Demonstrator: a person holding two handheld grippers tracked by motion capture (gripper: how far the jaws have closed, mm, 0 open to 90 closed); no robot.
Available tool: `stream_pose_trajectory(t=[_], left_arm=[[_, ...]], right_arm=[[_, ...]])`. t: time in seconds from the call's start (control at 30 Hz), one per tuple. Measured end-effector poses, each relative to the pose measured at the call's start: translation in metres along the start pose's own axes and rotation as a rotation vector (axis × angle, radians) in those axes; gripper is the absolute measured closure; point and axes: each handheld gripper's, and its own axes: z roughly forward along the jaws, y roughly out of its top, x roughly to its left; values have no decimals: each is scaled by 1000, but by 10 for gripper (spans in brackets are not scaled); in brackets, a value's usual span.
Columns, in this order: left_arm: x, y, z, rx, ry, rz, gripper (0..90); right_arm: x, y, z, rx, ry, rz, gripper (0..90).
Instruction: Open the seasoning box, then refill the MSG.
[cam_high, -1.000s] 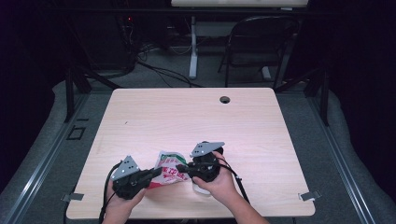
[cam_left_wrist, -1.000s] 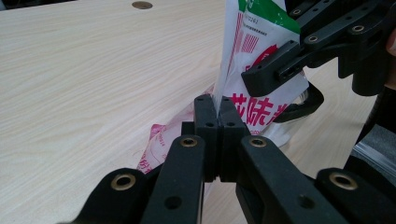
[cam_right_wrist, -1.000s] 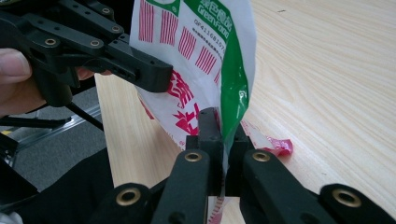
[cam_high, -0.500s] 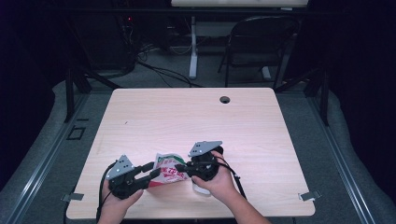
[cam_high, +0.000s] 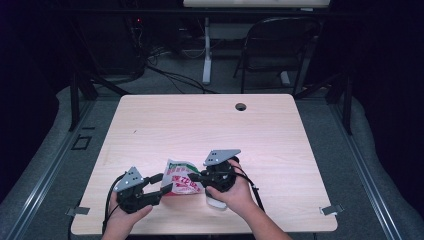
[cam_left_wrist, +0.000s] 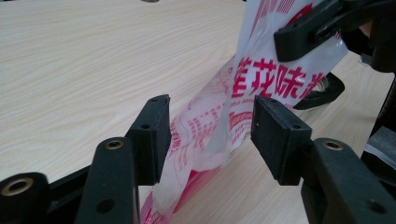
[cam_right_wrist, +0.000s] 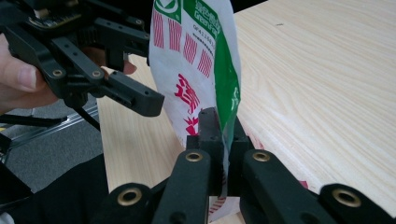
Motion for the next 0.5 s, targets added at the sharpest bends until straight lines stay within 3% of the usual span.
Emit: stream_pose_trajectory(t=[0.13,0.5], left_arm=[[2,-4,3,12,-4,21,456],[5,-10,11,24,-27,1,401]], right_arm=[[-1,1,-3,-11,1,0,900],[-1,3,-9,-39,-5,8,900]])
